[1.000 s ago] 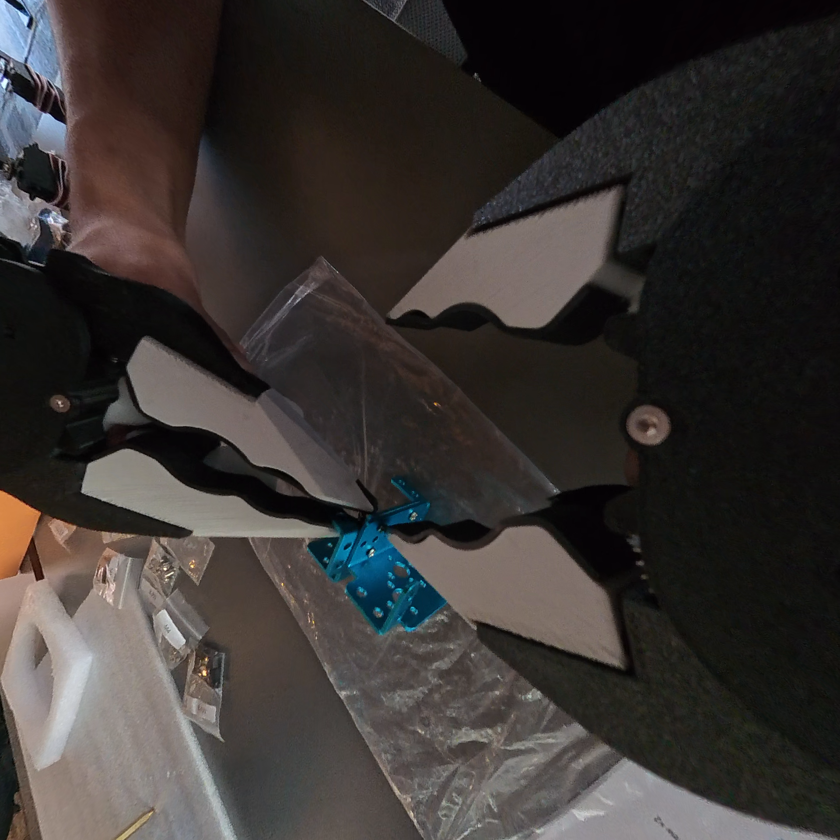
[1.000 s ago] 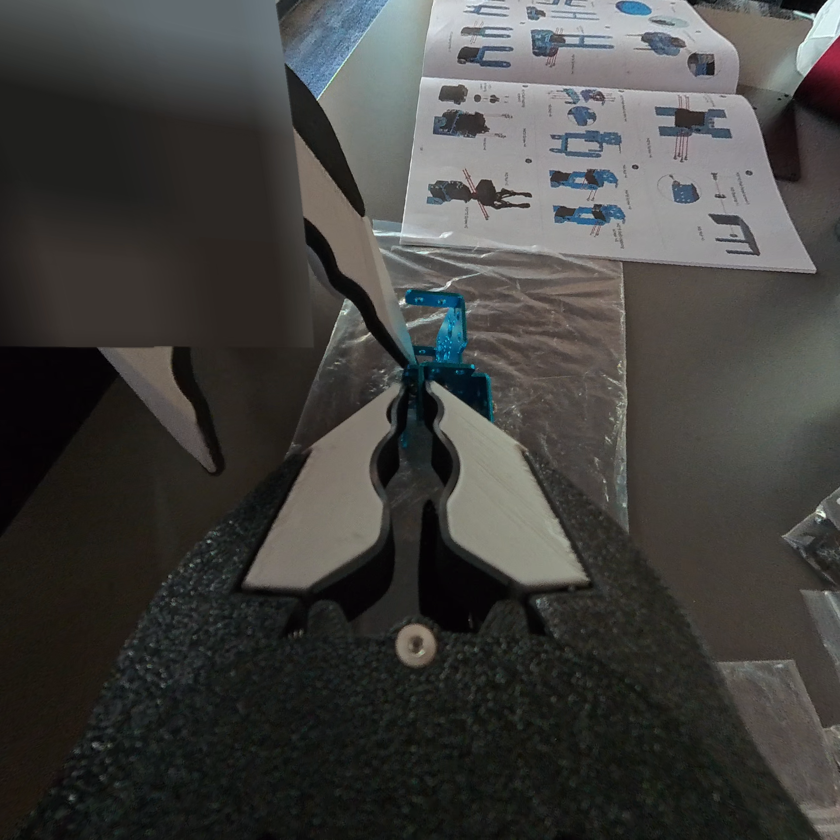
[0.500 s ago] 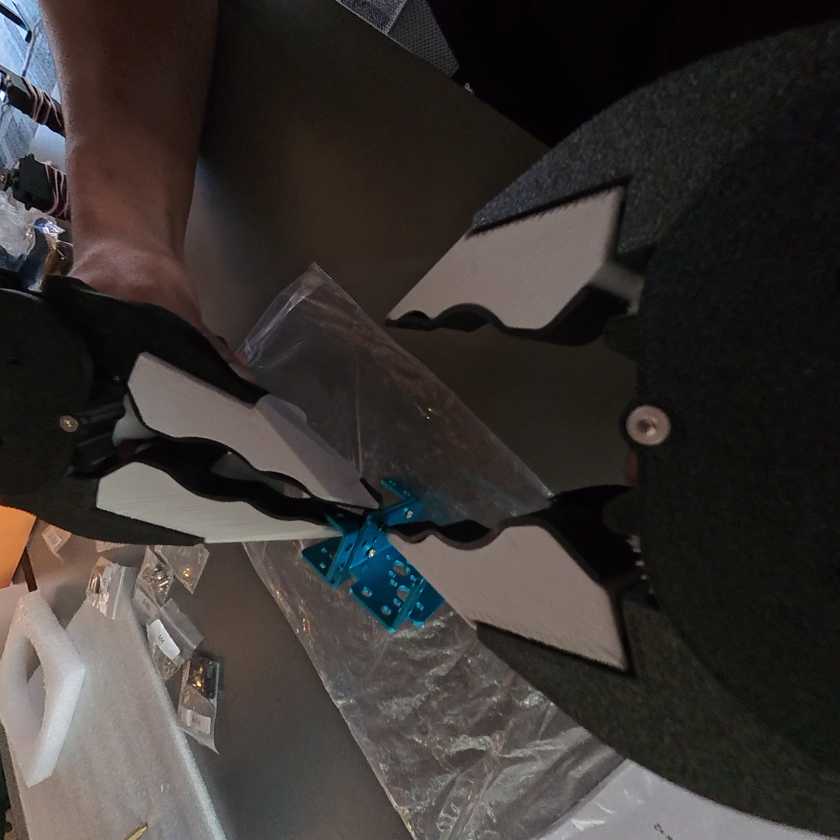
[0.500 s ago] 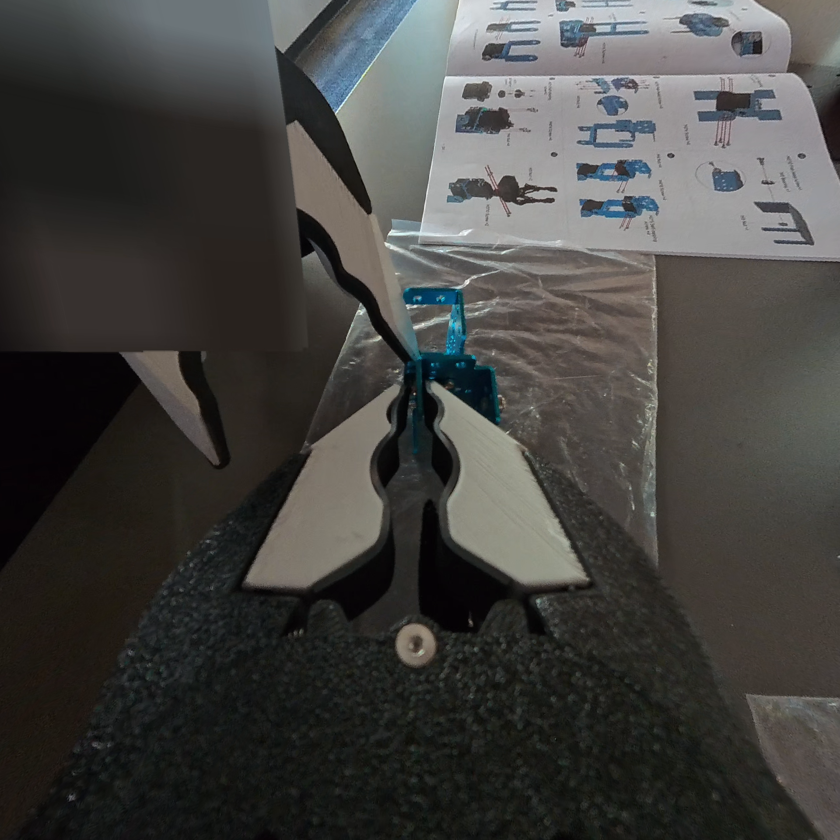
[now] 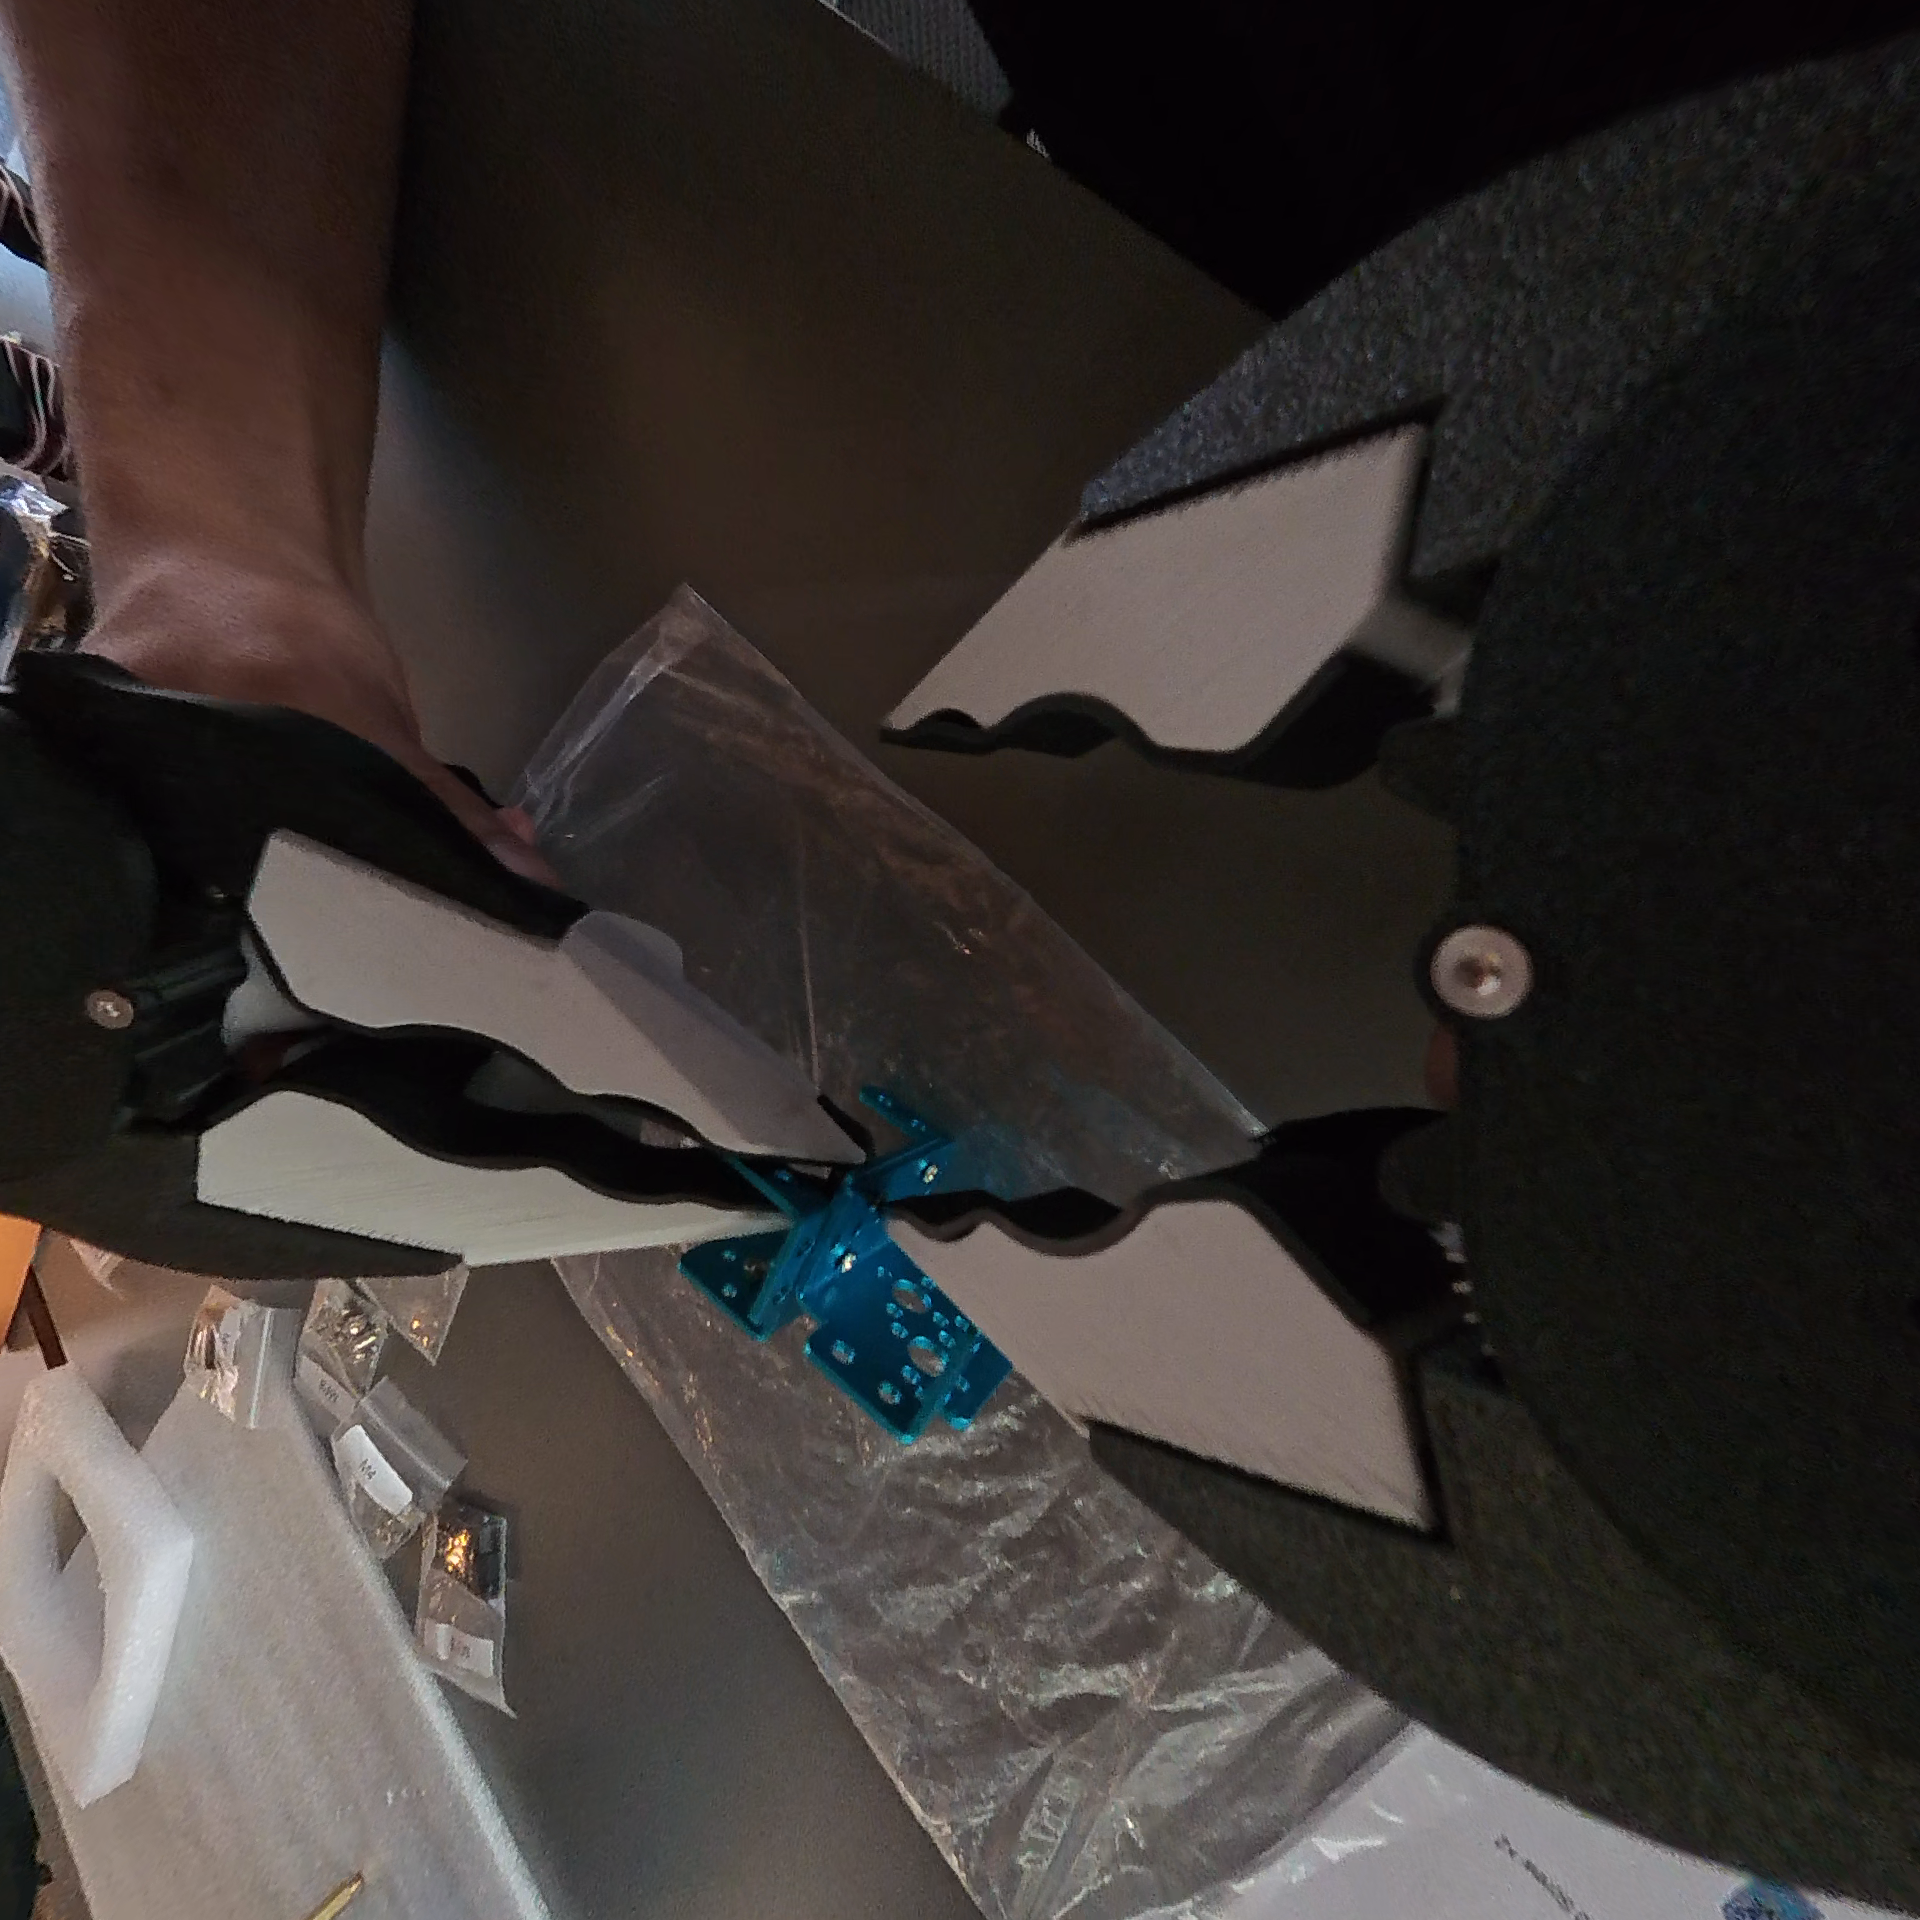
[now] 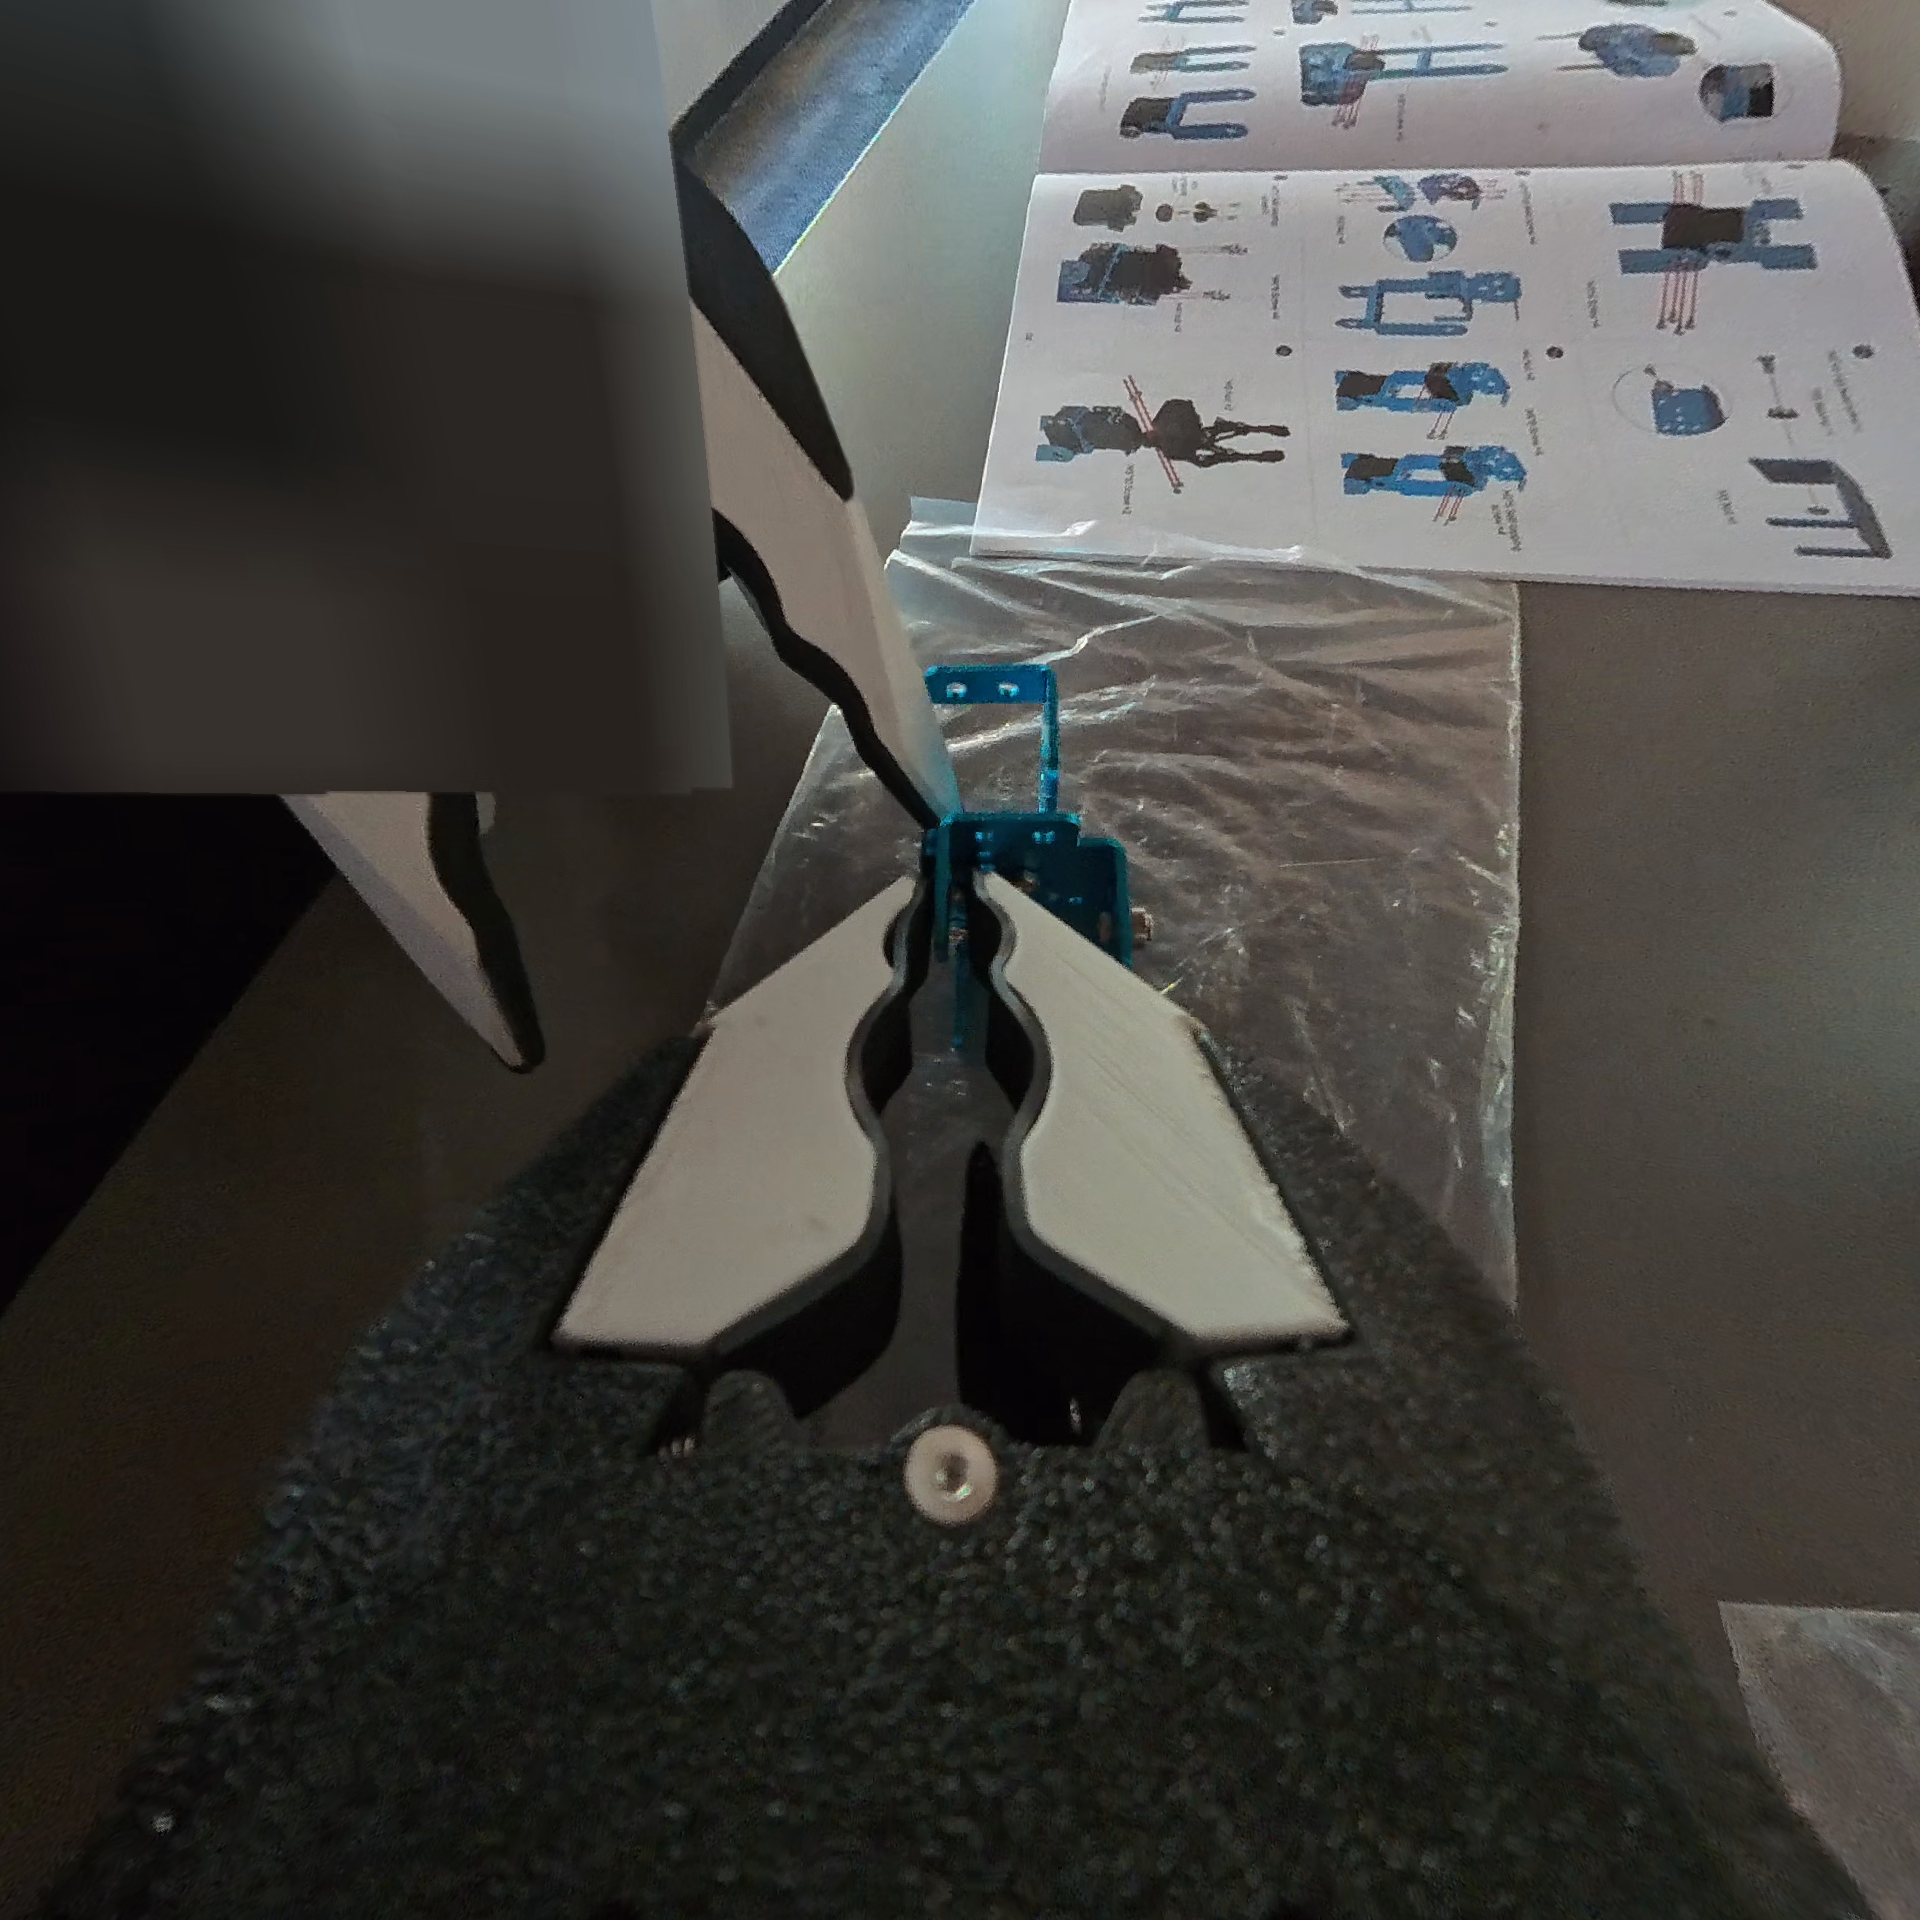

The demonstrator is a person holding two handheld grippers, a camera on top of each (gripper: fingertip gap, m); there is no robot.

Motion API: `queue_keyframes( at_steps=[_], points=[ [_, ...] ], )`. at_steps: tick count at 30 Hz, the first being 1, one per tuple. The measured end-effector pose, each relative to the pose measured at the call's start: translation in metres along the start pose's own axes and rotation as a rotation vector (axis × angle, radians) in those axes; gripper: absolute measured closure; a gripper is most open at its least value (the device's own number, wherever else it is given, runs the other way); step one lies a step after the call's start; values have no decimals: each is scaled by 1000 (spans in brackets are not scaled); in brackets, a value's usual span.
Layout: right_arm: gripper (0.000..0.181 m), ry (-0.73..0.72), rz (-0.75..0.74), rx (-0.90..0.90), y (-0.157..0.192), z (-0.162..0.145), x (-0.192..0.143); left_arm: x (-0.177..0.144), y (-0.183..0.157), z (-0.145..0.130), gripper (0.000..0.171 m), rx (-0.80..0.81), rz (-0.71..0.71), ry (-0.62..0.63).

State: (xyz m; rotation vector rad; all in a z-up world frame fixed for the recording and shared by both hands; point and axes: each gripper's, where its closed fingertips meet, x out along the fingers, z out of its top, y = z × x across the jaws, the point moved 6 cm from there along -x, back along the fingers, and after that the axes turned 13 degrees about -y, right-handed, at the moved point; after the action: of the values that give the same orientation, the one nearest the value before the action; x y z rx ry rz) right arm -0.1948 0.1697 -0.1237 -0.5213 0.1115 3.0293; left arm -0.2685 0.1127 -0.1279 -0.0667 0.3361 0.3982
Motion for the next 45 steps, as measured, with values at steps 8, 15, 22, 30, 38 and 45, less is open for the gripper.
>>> queue_keyframes(
  at_steps=[8,15,22,30,38,45],
  points=[
    [176,13,14,-12,-1,1,1,0,-1,-1,86,17,13,5],
    [176,15,69,131,-6,1,2,0,0,-1,88,38,45,8],
    [176,-4,96,262,-8,0,1,0,-1,-2,90,58,60,10],
    [175,1,85,236,-5,0,1,0,0,-2,93,49,56,10],
    [164,63,88,245,-5,-2,-5,-3,2,-2,97,29,46,0],
    [161,128,-15,148,2,-2,-18,-17,-1,-2,97,47,31,8]
  ],
)
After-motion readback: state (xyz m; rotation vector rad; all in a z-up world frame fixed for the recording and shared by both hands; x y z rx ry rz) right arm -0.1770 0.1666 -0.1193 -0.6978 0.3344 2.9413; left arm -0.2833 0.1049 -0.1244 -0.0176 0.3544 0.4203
